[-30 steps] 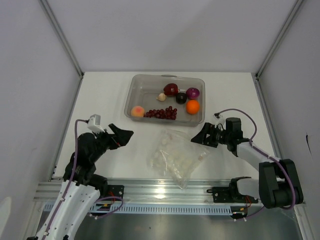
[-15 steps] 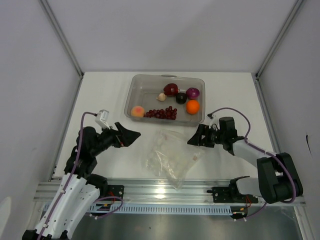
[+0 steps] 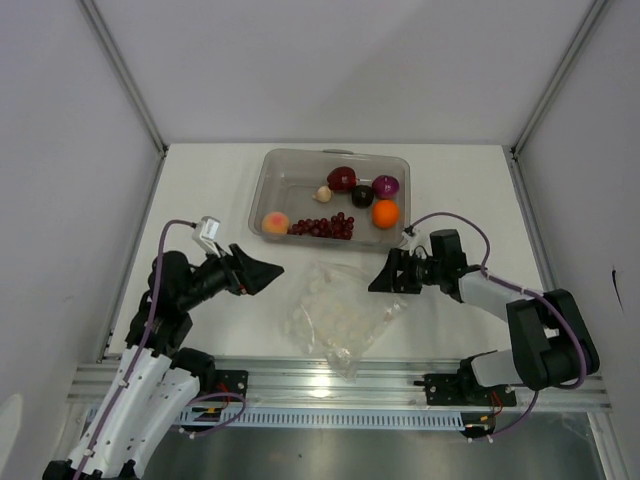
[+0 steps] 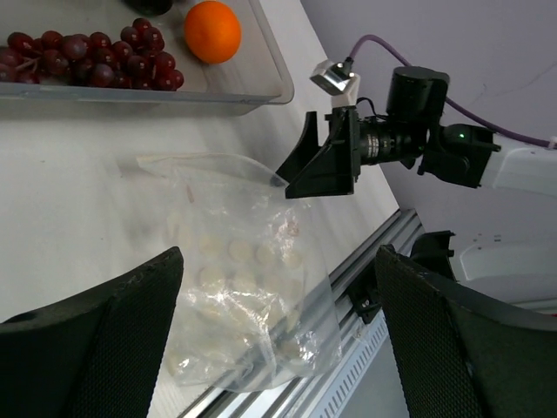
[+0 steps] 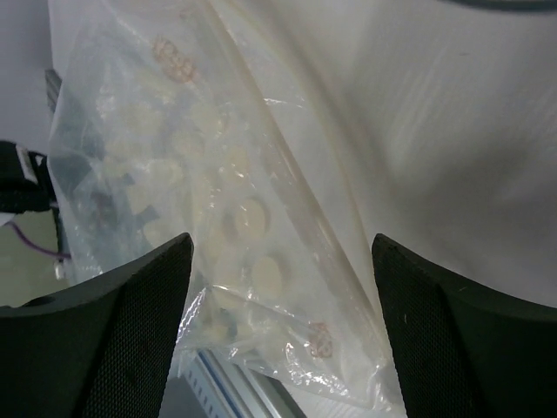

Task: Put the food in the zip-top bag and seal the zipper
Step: Pick up the zipper food storage bag at the center of the board.

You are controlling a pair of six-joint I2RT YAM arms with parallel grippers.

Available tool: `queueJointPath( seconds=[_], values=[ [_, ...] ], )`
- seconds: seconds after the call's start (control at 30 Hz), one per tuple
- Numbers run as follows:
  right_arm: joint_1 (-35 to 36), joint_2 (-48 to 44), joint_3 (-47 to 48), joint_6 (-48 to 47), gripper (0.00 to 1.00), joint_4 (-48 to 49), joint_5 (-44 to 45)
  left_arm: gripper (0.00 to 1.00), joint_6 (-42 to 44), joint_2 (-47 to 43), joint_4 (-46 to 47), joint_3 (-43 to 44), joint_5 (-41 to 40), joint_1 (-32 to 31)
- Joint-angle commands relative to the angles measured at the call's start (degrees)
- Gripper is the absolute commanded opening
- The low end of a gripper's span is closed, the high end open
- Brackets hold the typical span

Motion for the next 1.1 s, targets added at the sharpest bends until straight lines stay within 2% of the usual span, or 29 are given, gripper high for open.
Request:
queueJointPath(
  seconds=[0.0, 0.13, 0.2, 0.3, 0.37, 0.5, 0.6, 0.67, 0.7, 0.77, 0.83, 0.93, 1.07],
  values=[
    [2.8, 0.7, 0.7, 0.7, 0.85, 4.3, -7.6, 0.91, 0.9, 0.7, 1.2, 3.8, 4.0, -0.2],
    [4.9, 0.2, -1.2, 3.4, 0.81, 8.6, -8.8, 0.86, 1.6, 2.2, 0.1, 4.9, 6.0, -0.2],
    [5.3, -0.5, -2.5, 4.9, 0.71, 11.6, -8.3, 0.84, 1.4, 3.0, 0.2, 4.7, 7.1, -0.1],
    [6.0, -0.3, -3.9, 7.8, 0.61, 15.9, -10.6, 0.82, 1.1, 3.9, 0.4, 4.2, 8.8, -0.2],
    [7.1, 0.4, -4.0, 8.8, 0.61, 17.0, -11.8, 0.81, 1.0, 4.4, 0.4, 4.0, 10.1, -0.2],
    [9.4, 1.2, -3.7, 10.7, 0.49, 20.5, -14.0, 0.79, 1.1, 4.5, -0.1, 4.2, 11.0, -0.3],
    [11.9, 2.5, -3.7, 13.4, 0.46, 24.5, -15.7, 0.76, 1.2, 5.1, -0.9, 5.1, 12.3, -0.3],
    [13.4, 3.1, -3.3, 14.6, 0.31, 25.8, -15.9, 0.75, 1.4, 5.7, -2.0, 6.0, 12.5, -0.5],
    [14.9, 3.8, -3.3, 16.1, 0.18, 27.5, -15.7, 0.75, 1.7, 5.8, -3.0, 6.2, 12.5, -0.7],
    [16.6, 4.5, -3.1, 17.5, 0.11, 29.5, -15.3, 0.73, 1.8, 6.4, -4.0, 7.0, 12.0, -1.2],
    [18.8, 5.3, -2.9, 19.3, 0.01, 31.8, -14.1, 0.69, 2.2, 7.0, -6.6, 7.7, 10.4, -1.8],
    [20.8, 5.3, -2.3, 20.8, 0.0, 33.3, -12.2, 0.55, 1.7, 9.4, -13.3, 11.5, 5.2, -2.7],
    [23.2, 0.4, -0.6, 19.4, 0.0, 30.2, -5.5, 0.54, 1.8, 14.1, -21.8, 16.7, -0.1, -5.6]
  ],
)
